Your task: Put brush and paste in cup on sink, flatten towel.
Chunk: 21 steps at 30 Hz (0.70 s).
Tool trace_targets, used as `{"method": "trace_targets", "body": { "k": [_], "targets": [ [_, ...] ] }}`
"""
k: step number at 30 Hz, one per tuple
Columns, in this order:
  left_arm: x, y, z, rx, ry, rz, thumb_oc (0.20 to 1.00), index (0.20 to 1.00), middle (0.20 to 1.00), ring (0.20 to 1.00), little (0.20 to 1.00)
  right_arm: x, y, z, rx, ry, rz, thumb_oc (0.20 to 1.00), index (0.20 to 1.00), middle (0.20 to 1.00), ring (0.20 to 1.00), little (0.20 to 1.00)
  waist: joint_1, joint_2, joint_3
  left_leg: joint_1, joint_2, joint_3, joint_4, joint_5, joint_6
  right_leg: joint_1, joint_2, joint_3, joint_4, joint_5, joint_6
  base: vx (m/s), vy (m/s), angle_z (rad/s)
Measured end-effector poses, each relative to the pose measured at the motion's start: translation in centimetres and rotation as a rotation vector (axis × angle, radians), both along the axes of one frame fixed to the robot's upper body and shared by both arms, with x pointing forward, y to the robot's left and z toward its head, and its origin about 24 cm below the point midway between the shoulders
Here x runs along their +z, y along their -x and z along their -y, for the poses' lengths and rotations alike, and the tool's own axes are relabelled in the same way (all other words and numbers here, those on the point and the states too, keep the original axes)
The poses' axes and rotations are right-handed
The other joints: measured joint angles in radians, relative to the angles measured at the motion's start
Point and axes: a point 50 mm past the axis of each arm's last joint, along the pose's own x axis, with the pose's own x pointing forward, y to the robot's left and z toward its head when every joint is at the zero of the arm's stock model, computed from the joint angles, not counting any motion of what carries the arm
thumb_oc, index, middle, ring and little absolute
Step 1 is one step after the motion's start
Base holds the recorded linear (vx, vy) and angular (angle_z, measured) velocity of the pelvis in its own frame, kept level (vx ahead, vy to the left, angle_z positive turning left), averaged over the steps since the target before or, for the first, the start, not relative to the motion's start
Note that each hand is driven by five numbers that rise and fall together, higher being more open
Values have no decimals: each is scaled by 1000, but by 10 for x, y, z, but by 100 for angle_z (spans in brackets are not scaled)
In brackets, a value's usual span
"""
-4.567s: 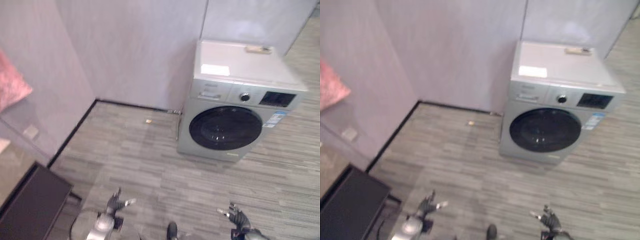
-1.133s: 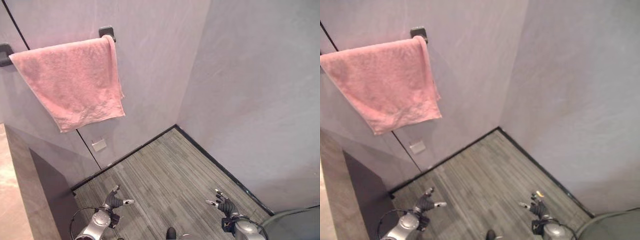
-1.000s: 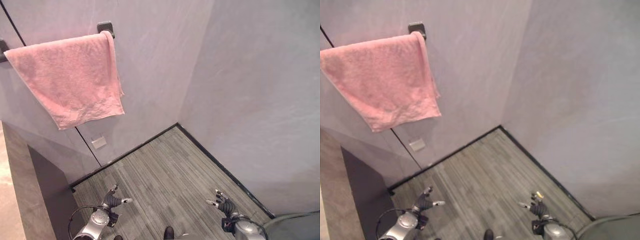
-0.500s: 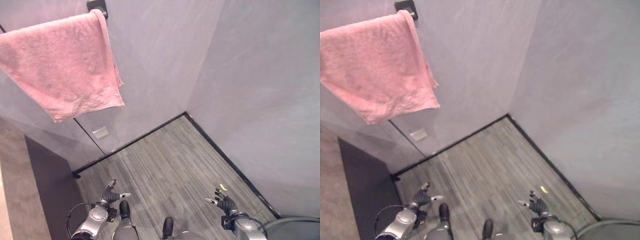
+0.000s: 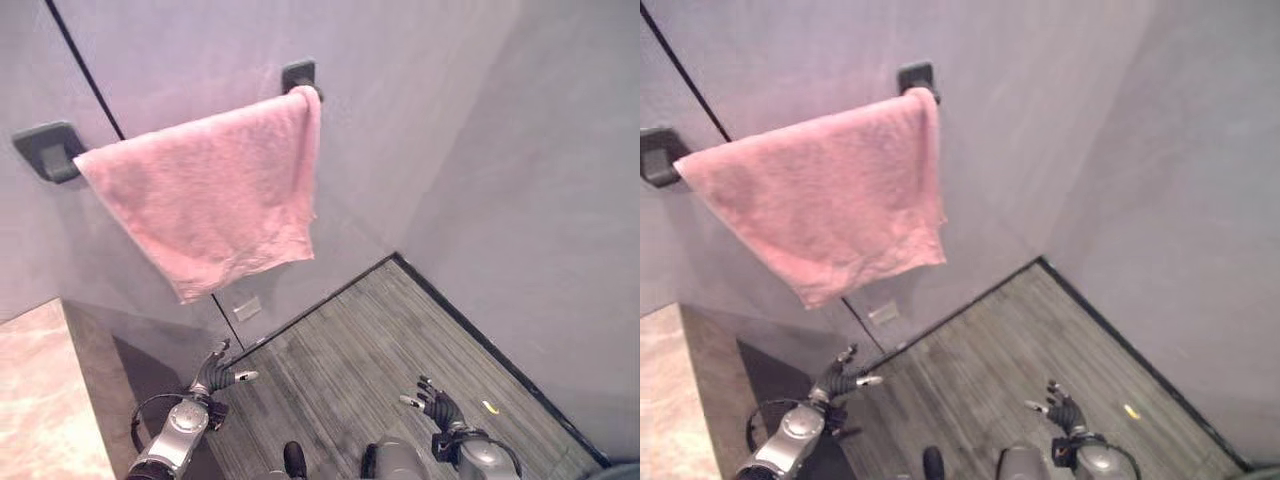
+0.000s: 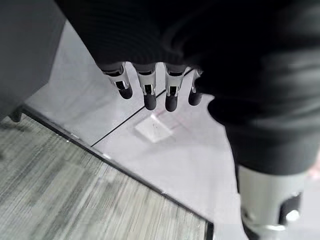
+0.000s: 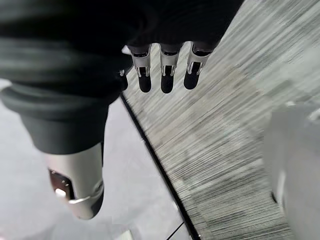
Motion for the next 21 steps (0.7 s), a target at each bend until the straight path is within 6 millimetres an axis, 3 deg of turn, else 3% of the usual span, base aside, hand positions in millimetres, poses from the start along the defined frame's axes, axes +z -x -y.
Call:
{"method": "trace_targets", "body": {
  "k": [3, 5, 6, 7, 9, 11, 13, 14, 15, 16, 17, 19, 21],
  "targets": [
    [-8, 20, -5, -12, -1, -52, 1000, 1000, 1000, 1000, 1000, 13, -14, 13, -6, 28, 59, 1000, 1000, 1000, 1000, 1000, 5, -22, -28, 3, 24, -111, -8, -30, -11, 12, 96, 89, -309, 68, -12, 293, -60, 73],
    [-13, 32, -6, -10, 4, -86, 1000, 1000, 1000, 1000, 1000, 16, -14, 20, -19, 44, 68, 1000, 1000, 1000, 1000, 1000, 2, -40, -40, 12, 25, -152, -7, -40, -26, 15, 115, 137, -416, 142, -12, 195, -72, 80],
    [-16, 37, -7, -9, 4, -103, 1000, 1000, 1000, 1000, 1000, 15, -11, 23, -27, 46, 64, 1000, 1000, 1000, 1000, 1000, 2, -65, -53, 22, 14, -171, -5, -49, -45, 29, 106, 140, -461, 176, -7, 210, -154, 91],
    [-20, 47, -9, -7, 4, -136, 1000, 1000, 1000, 1000, 1000, 13, -4, 27, -46, 43, 53, 1000, 1000, 1000, 1000, 1000, 7, -103, -77, 38, 4, -192, 5, -73, -77, 47, 87, 111, -465, 256, -64, 208, -181, 81],
    [-22, 52, -7, -25, 6, -148, 1000, 1000, 1000, 1000, 1000, 19, -7, 34, -49, 61, 73, 1000, 1000, 1000, 1000, 1000, 16, -71, -77, 28, 43, -196, 33, -91, -113, 84, 121, 75, -494, 235, -87, 170, -144, 53],
    [-17, 48, -8, -19, 7, -118, 1000, 1000, 1000, 1000, 1000, 36, -17, 48, -77, 75, 149, 1000, 1000, 1000, 1000, 1000, 34, -44, -75, -4, 80, -205, 70, -110, -147, 96, 154, 42, -532, 238, -86, 109, -120, 39],
    [-13, 42, -6, -35, 15, -93, 1000, 1000, 1000, 1000, 1000, 53, -31, 60, -83, 105, 225, 1000, 1000, 1000, 1000, 1000, 35, -34, -60, -32, 101, -166, 115, -100, -174, 106, 169, 10, -533, 217, -122, 63, -177, 68],
    [-5, 25, -6, -49, 7, -40, 1000, 1000, 1000, 1000, 1000, 62, -30, 69, -110, 109, 263, 1000, 1000, 1000, 1000, 1000, 23, -70, -30, -152, 84, -159, 306, -94, -217, 109, 131, -34, -532, 213, -129, 11, -39, 87],
    [0, 17, -6, -57, 1, -15, 1000, 1000, 1000, 1000, 1000, 66, -31, 72, -116, 114, 283, 1000, 1000, 1000, 1000, 1000, 21, -88, -18, -191, 87, -133, 366, -83, -239, 111, 114, -47, -532, 211, -137, 84, 11, 100],
    [3, 14, -8, -61, -9, -9, 1000, 1000, 1000, 1000, 1000, 73, -34, 75, -116, 120, 312, 1000, 1000, 1000, 1000, 1000, 16, -95, -12, -231, 129, -61, 389, -84, -241, 111, 112, -73, -537, 197, -174, 146, 38, 56],
    [3, 14, -10, -59, -14, -8, 1000, 1000, 1000, 1000, 1000, 74, -35, 76, -121, 121, 321, 1000, 1000, 1000, 1000, 1000, 9, -94, -11, -232, 170, 14, 380, -85, -234, 113, 121, -93, -540, 190, -183, 108, 33, 44],
    [4, 15, -13, -58, -23, -10, 1000, 1000, 1000, 1000, 1000, 82, -45, 74, -115, 121, 357, 1000, 1000, 1000, 1000, 1000, 20, -94, -7, -210, 213, 23, 278, -78, -245, 118, 127, -83, -540, 186, -181, 141, 82, -5],
    [4, 14, -14, -51, -28, -6, 1000, 1000, 1000, 1000, 1000, 98, -64, 72, -102, 127, 428, 1000, 1000, 1000, 1000, 1000, 26, -70, 12, -172, 252, 1, 153, -52, -265, 132, 138, -53, -532, 180, -165, 253, 225, -26]
  ]
}}
